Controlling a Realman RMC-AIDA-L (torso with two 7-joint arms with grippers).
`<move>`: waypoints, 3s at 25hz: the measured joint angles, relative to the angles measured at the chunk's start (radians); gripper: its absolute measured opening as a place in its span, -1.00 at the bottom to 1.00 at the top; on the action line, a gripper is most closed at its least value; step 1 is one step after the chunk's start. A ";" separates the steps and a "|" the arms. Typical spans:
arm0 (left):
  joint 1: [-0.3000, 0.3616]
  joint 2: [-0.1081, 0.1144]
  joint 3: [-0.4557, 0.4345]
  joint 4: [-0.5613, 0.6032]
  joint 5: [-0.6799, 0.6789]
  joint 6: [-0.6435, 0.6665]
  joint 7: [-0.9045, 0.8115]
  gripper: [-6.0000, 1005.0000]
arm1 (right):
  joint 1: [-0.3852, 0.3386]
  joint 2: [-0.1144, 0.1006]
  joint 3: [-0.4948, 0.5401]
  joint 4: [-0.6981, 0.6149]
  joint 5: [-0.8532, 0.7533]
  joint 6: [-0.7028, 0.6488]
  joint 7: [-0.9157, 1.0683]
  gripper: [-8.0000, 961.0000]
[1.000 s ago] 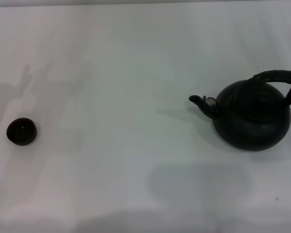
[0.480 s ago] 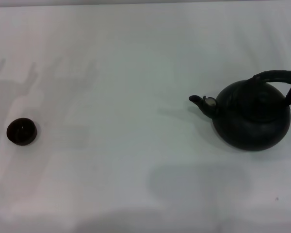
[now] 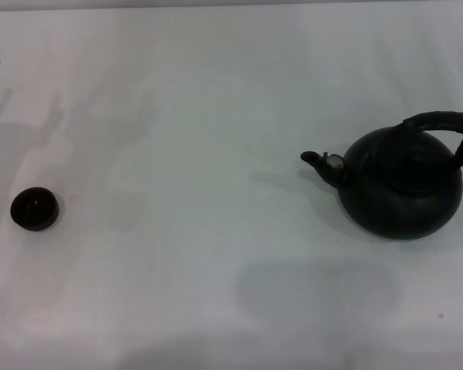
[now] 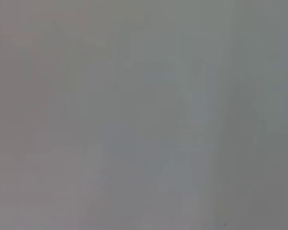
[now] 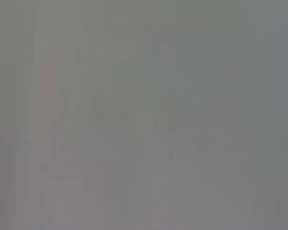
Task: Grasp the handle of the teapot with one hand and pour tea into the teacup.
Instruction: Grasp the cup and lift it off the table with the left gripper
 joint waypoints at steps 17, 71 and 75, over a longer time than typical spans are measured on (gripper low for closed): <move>0.003 -0.001 0.000 0.000 0.000 0.012 0.002 0.72 | 0.008 0.000 -0.005 0.001 -0.002 0.008 0.025 0.81; 0.000 -0.003 0.000 -0.007 0.000 0.004 0.004 0.72 | 0.011 0.000 -0.006 0.001 -0.002 0.009 0.025 0.81; 0.000 -0.004 0.000 -0.007 0.000 0.003 0.004 0.72 | 0.009 0.000 -0.006 0.001 -0.002 0.010 0.025 0.81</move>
